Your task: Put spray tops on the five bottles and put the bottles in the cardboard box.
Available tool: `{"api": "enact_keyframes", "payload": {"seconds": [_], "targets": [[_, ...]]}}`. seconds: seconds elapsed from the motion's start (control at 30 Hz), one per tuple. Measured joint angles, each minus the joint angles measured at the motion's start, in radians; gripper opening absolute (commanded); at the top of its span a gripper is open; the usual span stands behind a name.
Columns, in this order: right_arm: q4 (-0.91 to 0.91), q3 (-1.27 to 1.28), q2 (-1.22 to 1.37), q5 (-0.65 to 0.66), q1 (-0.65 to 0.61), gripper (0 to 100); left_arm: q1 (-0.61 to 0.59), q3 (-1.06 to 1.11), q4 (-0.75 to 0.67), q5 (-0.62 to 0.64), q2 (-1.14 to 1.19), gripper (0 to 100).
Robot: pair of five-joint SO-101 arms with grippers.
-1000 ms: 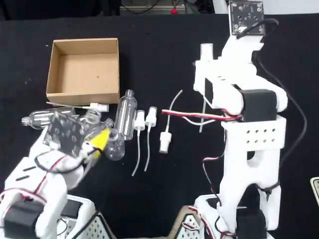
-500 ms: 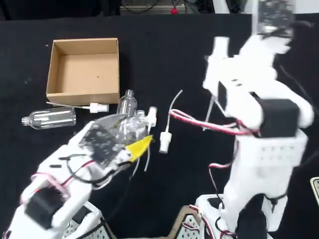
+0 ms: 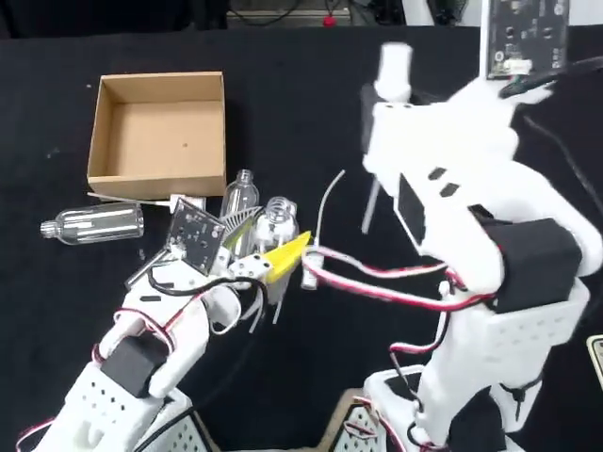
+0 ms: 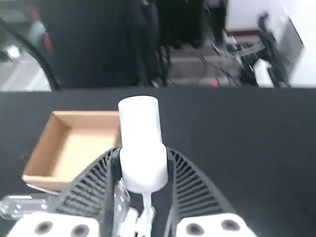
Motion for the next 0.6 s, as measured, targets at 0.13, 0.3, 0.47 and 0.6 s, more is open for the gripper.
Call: {"api": "enact_keyframes", "payload": {"seconds": [0.13, 0.3, 0.47, 0.6], "targets": [[-0.097, 0.009, 0.0, -0.031, -0.064, 2.1, 0.0, 0.006, -0.003, 0.032, 0.0, 9], [-0.261, 0.186, -0.04, -0.055, -0.138, 1.1, 0.0, 0.006, -0.003, 0.038, 0.0, 9], [-0.437, 0.411, -0.17, -0.055, -0.149, 1.1, 0.0, 0.006, -0.003, 0.038, 0.0, 9], [-0.571, 0.598, -0.281, -0.055, -0.152, 1.1, 0.0, 0.006, -0.003, 0.038, 0.0, 9]]}}
